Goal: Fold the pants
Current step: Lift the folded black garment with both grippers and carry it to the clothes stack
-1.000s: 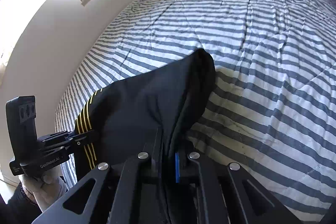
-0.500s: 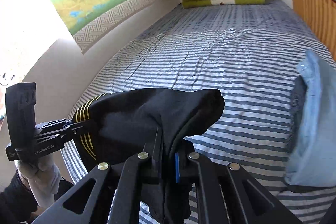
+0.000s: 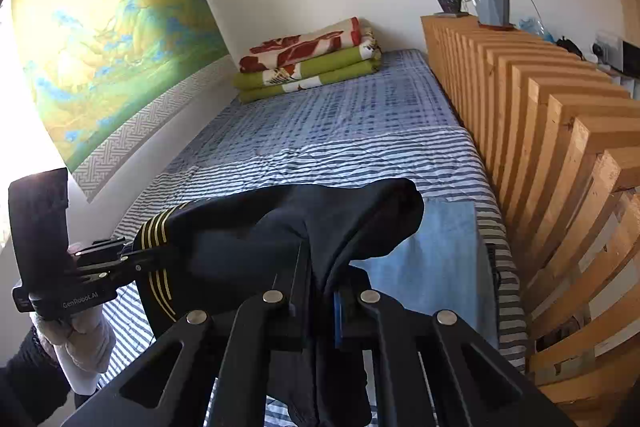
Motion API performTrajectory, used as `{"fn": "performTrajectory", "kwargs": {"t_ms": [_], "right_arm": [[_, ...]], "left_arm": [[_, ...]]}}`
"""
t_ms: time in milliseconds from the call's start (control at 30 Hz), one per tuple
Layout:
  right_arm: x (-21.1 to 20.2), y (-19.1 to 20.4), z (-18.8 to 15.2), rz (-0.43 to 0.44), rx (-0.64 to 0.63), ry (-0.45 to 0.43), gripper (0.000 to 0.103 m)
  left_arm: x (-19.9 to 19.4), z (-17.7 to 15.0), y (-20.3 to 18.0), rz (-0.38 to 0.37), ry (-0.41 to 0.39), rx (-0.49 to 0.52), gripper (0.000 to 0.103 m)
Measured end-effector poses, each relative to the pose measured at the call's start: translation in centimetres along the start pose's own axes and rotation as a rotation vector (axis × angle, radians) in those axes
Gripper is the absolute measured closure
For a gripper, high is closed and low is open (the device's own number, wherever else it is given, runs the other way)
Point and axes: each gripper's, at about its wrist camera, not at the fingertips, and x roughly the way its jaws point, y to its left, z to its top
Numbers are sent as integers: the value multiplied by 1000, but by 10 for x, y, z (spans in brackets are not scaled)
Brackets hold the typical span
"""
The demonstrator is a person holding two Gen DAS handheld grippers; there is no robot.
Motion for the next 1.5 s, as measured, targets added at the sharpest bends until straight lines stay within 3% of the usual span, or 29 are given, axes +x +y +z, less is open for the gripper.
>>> {"fn": "performTrajectory", "kwargs": {"t_ms": [67, 167, 233, 300, 367, 500, 533, 600, 667, 767, 967, 1033, 1067, 1100, 1133, 1167, 1367, 1500], "right_arm": [[25, -32, -1, -23, 33, 41, 96], [86, -79, -23, -51, 149, 207, 96], [107, -85, -36, -77, 122, 260, 95], [114, -86, -42, -69, 82, 280, 91], [110, -90, -41, -26, 89, 291, 88], [89, -109, -31, 37, 118, 225, 72], [86, -116, -28, 52, 140, 201, 63], [85, -128, -18, 73, 207, 153, 58], [94, -140, -12, 82, 266, 145, 57], [115, -142, -2, 29, 301, 161, 57], [144, -135, 10, -40, 251, 197, 57], [150, -134, 11, -49, 244, 213, 60], [153, -132, 11, -63, 241, 214, 66], [154, -131, 10, -66, 234, 223, 84], [155, -127, 10, -79, 220, 225, 92], [154, -123, 10, -101, 197, 214, 92], [115, -95, 16, -166, 58, 58, 96], [88, -99, 27, -186, 47, -55, 96]], "left_arm": [[57, 1, 2, 2, 76, -13, 94], [138, -18, 16, 4, 266, -93, 94], [161, -28, 18, 0, 314, -94, 94], [162, -30, 16, -16, 311, -66, 89], [156, -29, 16, -41, 324, -59, 77], [117, -29, 43, -17, 260, -35, 59], [115, -22, 49, -8, 244, -48, 58], [117, -11, 63, -1, 228, -105, 57], [123, 0, 77, -9, 220, -148, 55], [142, 9, 89, 16, 247, -182, 52], [170, 11, 111, 23, 272, -230, 51], [174, 11, 114, 18, 258, -235, 58], [175, 13, 112, 18, 253, -221, 77], [173, 13, 107, 36, 247, -199, 85], [170, 15, 103, 67, 231, -177, 92], [167, 16, 98, 85, 216, -146, 96], [128, 27, 60, 190, 51, 46, 98], [116, 40, 49, 181, -29, 91, 98]]}}
